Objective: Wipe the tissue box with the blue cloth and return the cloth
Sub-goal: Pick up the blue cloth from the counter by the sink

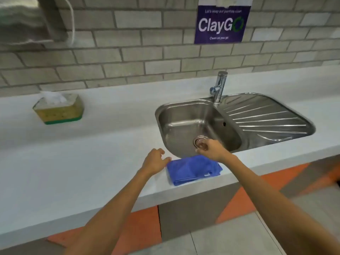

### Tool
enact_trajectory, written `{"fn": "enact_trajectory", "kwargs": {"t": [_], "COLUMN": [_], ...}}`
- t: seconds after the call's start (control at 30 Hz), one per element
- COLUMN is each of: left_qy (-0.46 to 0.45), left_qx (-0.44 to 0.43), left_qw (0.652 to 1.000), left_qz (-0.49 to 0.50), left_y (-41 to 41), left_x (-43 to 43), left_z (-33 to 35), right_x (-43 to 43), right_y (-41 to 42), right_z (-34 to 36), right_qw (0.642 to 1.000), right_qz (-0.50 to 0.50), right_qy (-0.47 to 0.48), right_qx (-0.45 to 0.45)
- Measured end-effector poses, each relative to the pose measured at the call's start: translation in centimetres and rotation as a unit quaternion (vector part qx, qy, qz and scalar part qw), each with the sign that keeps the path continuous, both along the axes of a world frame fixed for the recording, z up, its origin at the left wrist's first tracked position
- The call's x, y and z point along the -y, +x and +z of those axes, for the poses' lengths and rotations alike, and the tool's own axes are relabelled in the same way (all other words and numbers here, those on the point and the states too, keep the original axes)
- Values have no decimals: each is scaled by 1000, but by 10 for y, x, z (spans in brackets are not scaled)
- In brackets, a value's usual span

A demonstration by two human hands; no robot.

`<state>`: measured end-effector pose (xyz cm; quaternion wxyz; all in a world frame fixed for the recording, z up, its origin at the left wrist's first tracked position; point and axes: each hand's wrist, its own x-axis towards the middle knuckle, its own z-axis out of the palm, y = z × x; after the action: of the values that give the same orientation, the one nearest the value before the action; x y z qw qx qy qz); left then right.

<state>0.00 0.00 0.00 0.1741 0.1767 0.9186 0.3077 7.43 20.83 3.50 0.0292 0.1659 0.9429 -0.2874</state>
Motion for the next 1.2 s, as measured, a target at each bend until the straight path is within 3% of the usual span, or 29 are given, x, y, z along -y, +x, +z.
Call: {"fn": "enact_trajectory", "kwargs": {"t": [0.17,0.33,0.47,0.57,0.77,0.9,1.0,1.13,1.2], "left_qy": [-90,-78,63,188,325,322,305,291,289], "left_qx": [-23,-42,46,131,50,-30,-61,-83,-90], "left_qw": [996,996,994,961,918,922,933,944,944], "left_qz": [-10,21,74,152,224,211,179,131,129], "left_y": [13,16,24,27,11,-4,-10,-23,-37], "left_x": [-17,-24,-31,-32,-9,12,24,52,72], "left_z": [-19,-23,-21,-7,48,83,98,103,100], "right_x": [-25,-33,-32,-23,26,73,112,158,174], "right_y": [8,9,9,7,-14,-38,-54,-78,-89], "right_z": [-13,-19,-21,-17,-9,-4,0,-2,-1], "right_qw": [999,994,987,980,933,841,744,612,570], "right_qz": [-12,-23,-34,-28,-43,-34,-25,-1,4], "right_qy": [-49,-101,-155,-197,-358,-535,-661,-788,-820], "right_qx": [9,-26,-33,-9,13,67,94,63,51]}}
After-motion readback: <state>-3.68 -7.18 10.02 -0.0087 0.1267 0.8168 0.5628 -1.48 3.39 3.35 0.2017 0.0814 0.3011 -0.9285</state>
